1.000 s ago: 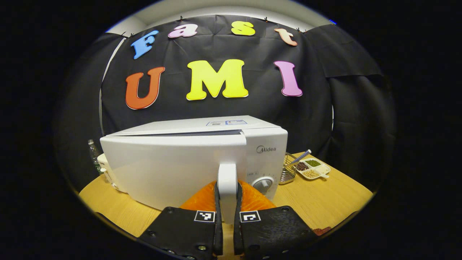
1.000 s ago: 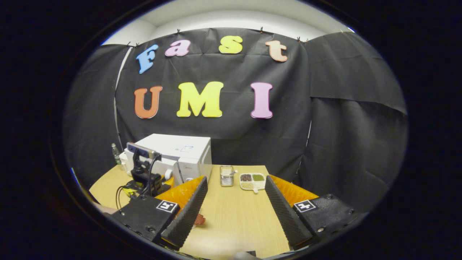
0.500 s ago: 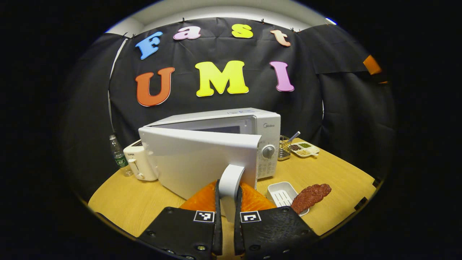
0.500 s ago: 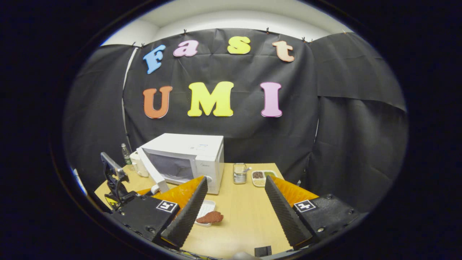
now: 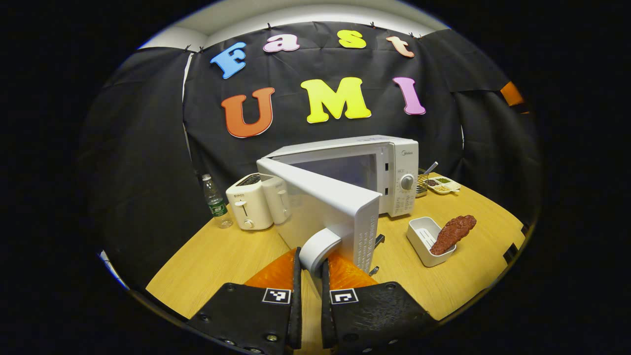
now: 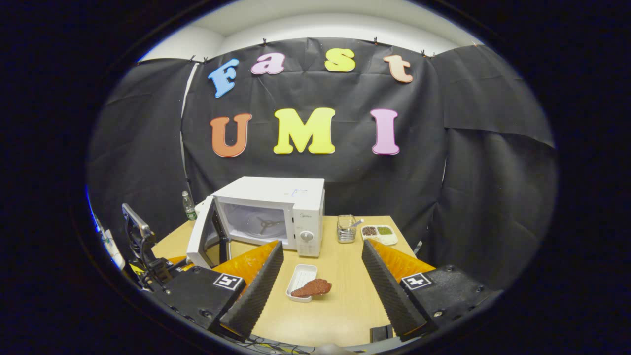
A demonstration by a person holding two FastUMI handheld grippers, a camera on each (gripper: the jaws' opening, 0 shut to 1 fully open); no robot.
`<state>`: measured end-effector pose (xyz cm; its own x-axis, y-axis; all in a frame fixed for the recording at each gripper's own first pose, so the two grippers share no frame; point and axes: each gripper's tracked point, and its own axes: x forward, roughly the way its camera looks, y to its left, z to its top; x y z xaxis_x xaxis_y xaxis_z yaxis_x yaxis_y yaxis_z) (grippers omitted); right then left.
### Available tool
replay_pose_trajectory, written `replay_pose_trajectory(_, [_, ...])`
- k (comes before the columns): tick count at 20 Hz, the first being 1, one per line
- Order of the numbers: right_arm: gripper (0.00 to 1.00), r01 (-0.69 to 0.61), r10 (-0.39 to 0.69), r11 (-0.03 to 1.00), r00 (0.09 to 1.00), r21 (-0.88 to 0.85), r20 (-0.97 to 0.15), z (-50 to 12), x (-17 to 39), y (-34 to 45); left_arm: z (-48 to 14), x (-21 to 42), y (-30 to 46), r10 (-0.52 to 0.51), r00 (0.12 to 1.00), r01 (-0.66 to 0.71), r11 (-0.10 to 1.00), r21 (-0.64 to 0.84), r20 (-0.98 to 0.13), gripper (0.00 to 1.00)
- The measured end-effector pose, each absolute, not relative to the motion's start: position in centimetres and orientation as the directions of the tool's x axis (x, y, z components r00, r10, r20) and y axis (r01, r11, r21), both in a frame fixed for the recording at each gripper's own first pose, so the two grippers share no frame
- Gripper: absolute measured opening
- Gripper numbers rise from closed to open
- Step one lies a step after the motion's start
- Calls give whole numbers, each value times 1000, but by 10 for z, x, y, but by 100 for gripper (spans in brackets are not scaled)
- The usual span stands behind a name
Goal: Open the microwave oven with the left hand, put the food in, and close the microwave oven.
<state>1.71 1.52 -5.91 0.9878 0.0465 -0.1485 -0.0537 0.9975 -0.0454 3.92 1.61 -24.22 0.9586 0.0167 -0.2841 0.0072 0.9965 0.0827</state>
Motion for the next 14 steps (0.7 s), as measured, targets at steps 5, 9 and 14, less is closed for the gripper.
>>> replay_pose_trajectory(5, [100,-47,39,998,986,-43,-162,-72,6,23,-247,27,47,32,954,-6,996,88,-297,18])
replay_pose_trajectory(9, [100,-36,26,998,986,-54,-165,-78,0,25,-248,23,66,9,954,13,997,74,-300,22])
replay_pose_trajectory(14, [100,-17,4,998,981,-66,-196,-101,1,19,-249,10,105,44,952,-24,997,70,-302,84])
